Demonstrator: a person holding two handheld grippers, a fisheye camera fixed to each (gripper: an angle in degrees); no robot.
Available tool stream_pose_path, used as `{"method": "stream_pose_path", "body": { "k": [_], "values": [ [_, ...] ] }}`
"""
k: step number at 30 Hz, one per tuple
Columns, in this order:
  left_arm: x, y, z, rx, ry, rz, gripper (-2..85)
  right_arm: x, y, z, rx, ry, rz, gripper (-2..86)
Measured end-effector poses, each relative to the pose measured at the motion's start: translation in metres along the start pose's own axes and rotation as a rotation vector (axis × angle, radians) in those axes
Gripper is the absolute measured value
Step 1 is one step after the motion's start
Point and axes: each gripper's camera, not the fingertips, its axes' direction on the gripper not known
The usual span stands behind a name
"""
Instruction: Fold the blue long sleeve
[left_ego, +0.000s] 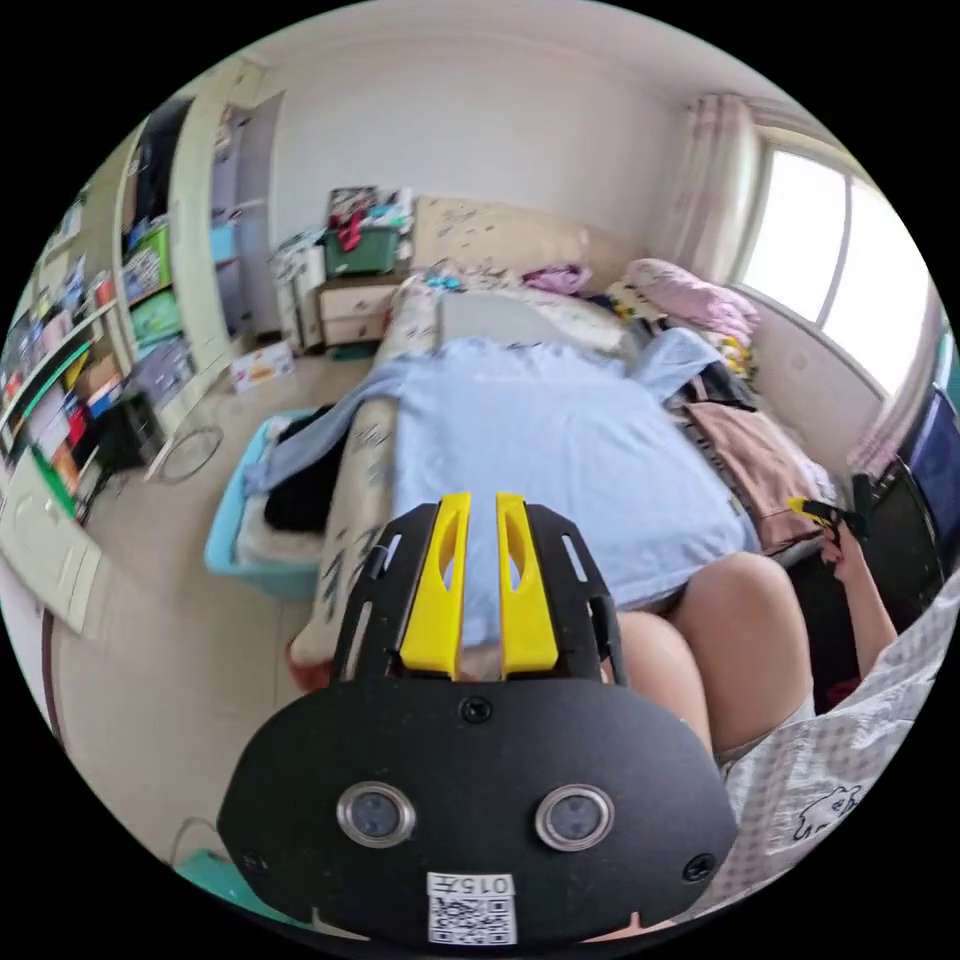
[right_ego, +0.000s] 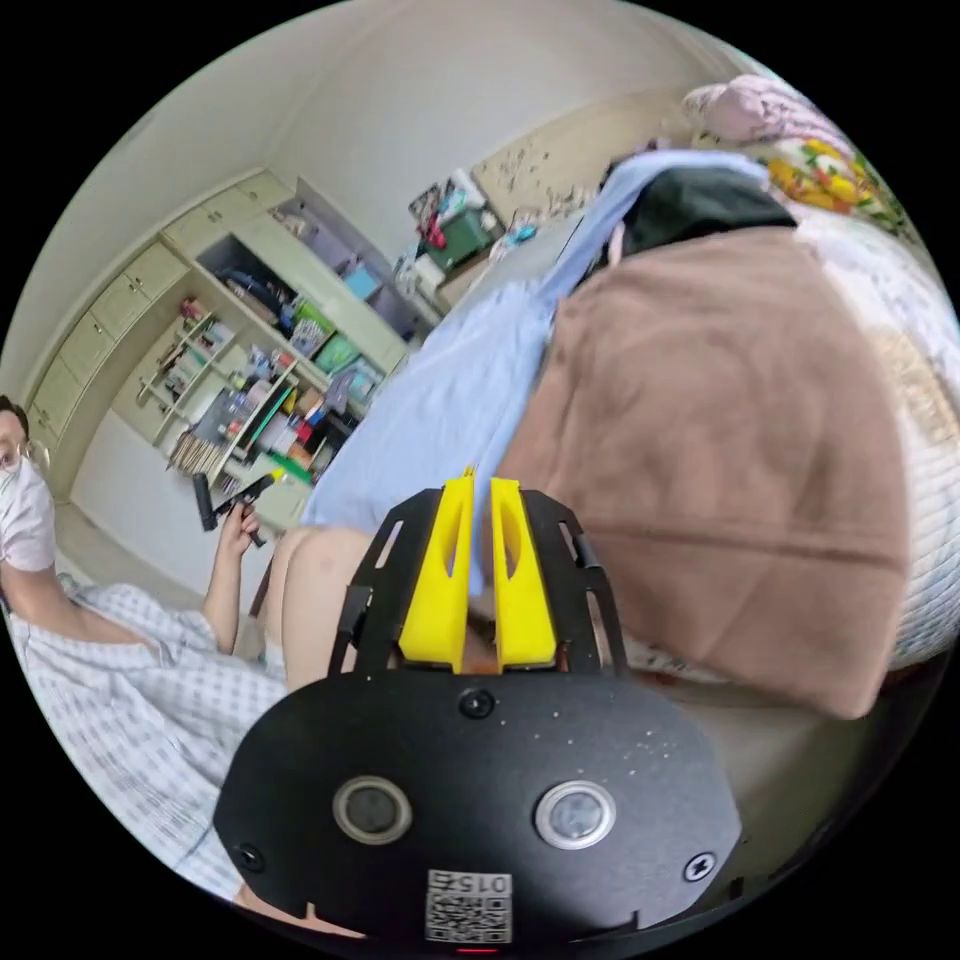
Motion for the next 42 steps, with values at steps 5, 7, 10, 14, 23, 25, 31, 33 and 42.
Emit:
{"method": "stream_pose_path", "body": {
  "k": [5, 7, 10, 14, 23, 25, 31, 33, 42],
  "values": [
    [0.121, -0.109, 0.117, -0.046, 0.322, 0.218, 6.0, 0.039, -0.124, -0.026, 0.173, 0.079, 0.047, 9.1],
    [0.191, -0.146, 0.185, -0.120, 0.480, 0.314, 6.2, 0.073, -0.183, -0.021, 0.240, 0.049, 0.134, 10.5],
    [0.272, -0.155, 0.258, -0.293, 0.554, 0.502, 6.9, 0.121, -0.244, -0.008, 0.314, -0.023, 0.246, 11.0],
    [0.321, -0.130, 0.299, -0.420, 0.464, 0.683, 8.2, 0.168, -0.290, 0.013, 0.386, 0.011, 0.352, 11.2],
    [0.321, -0.118, 0.321, -0.466, 0.436, 0.749, 9.4, 0.237, -0.324, 0.067, 0.517, 0.075, 0.595, 10.9],
    [0.310, -0.124, 0.326, -0.470, 0.449, 0.724, 8.6, 0.233, -0.331, 0.082, 0.512, 0.126, 0.581, 10.2],
    [0.276, -0.140, 0.333, -0.485, 0.490, 0.656, 7.7, 0.158, -0.344, 0.108, 0.580, 0.218, 0.385, 1.1],
    [0.256, -0.149, 0.336, -0.490, 0.562, 0.565, 7.6, 0.104, -0.354, 0.125, 0.550, 0.226, 0.196, 0.6],
    [-0.026, -0.134, 0.263, 0.210, 0.624, -0.615, 15.3, -0.196, -0.176, 0.330, -0.096, -0.083, -0.650, 0.1]
  ]
}}
